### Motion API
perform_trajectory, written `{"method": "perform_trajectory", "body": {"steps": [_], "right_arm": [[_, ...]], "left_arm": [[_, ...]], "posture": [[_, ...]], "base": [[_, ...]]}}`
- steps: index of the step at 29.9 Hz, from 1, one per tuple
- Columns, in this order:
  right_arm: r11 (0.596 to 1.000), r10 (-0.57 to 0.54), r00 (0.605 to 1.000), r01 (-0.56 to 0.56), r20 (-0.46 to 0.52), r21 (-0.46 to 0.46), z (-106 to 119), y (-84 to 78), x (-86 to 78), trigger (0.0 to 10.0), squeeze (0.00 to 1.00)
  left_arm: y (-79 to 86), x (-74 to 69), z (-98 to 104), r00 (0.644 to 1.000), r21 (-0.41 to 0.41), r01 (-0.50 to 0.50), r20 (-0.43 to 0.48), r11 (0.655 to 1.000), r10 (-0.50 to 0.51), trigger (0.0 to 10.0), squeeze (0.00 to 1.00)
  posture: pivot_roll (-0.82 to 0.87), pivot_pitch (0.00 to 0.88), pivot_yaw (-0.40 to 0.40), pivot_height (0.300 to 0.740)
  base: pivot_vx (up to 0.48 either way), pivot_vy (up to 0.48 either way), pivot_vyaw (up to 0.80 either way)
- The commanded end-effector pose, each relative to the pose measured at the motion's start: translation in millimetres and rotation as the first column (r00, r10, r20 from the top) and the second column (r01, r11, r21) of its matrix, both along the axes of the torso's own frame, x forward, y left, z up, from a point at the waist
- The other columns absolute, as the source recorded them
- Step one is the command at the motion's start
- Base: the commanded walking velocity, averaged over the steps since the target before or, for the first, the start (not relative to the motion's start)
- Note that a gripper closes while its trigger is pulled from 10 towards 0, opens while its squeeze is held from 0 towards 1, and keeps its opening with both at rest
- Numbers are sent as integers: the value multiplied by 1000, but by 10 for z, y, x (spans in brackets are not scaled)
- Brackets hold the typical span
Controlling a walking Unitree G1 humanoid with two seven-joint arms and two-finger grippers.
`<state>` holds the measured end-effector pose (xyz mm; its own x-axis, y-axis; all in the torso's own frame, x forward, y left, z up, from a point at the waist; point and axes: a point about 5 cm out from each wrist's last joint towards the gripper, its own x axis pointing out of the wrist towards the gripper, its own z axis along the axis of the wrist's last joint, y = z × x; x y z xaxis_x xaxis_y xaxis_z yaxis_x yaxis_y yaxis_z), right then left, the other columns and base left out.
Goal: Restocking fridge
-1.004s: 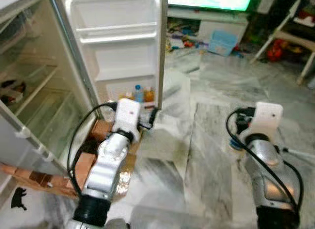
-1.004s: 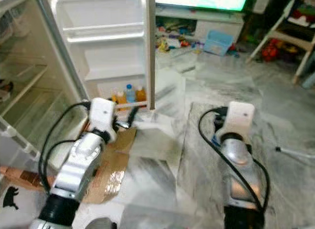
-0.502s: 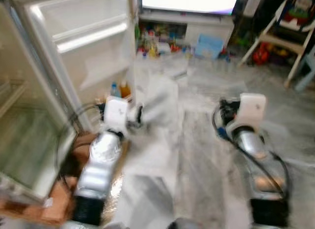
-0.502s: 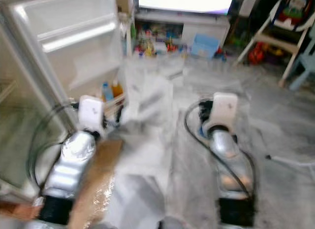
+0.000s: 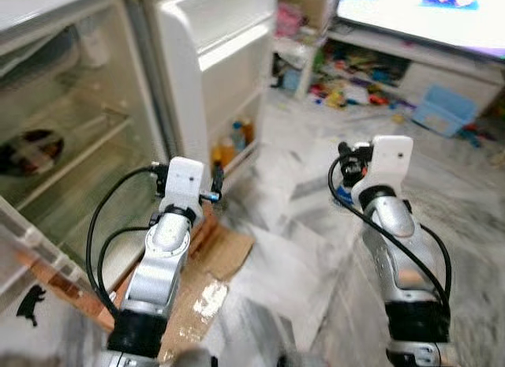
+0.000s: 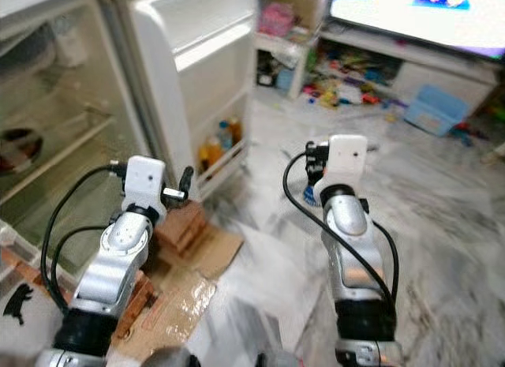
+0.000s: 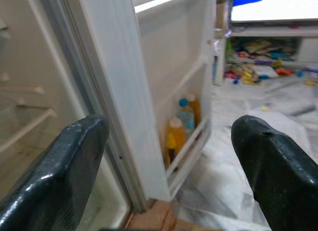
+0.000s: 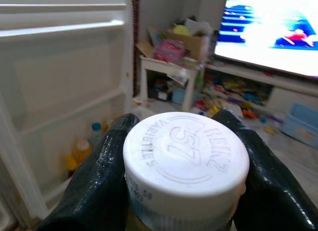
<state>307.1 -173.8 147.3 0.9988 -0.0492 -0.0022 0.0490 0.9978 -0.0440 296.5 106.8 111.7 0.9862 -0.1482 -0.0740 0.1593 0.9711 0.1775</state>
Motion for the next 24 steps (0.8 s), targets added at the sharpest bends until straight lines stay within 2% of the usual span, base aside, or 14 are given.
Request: {"method": "perform_trajectory", "body": {"steps": [1,6,13,20,22,24], "right_arm": [[1000,-13,1000,13,25,-1,51,-50,13,10000,0],[1000,4,1000,-4,24,3,48,-23,17,10000,0],[999,31,999,-31,26,23,39,24,36,10000,0],[990,132,988,-135,75,42,106,171,38,10000,0],[980,193,975,-197,111,24,166,245,47,10000,0],[977,208,971,-212,119,20,181,263,50,10000,0]], "left_arm": [[-56,13,29,1000,11,10,10,1000,-10,10000,0],[-44,23,20,1000,19,-11,8,1000,11,10000,0],[-17,32,-10,998,32,-57,-9,998,57,10000,0],[26,21,-37,997,52,-74,-14,996,75,10000,0],[47,24,-41,995,66,-94,-15,993,95,10000,0],[53,25,-41,995,70,-99,-15,993,100,10000,0]], "posture": [[46,0,-62,740],[44,0,-62,740],[51,0,-64,740],[54,0,-62,740],[54,0,-60,740],[54,0,-60,740]], "base": [[424,0,800],[370,-301,763],[87,-420,0],[0,-461,0],[0,-461,0],[0,-461,0]]}}
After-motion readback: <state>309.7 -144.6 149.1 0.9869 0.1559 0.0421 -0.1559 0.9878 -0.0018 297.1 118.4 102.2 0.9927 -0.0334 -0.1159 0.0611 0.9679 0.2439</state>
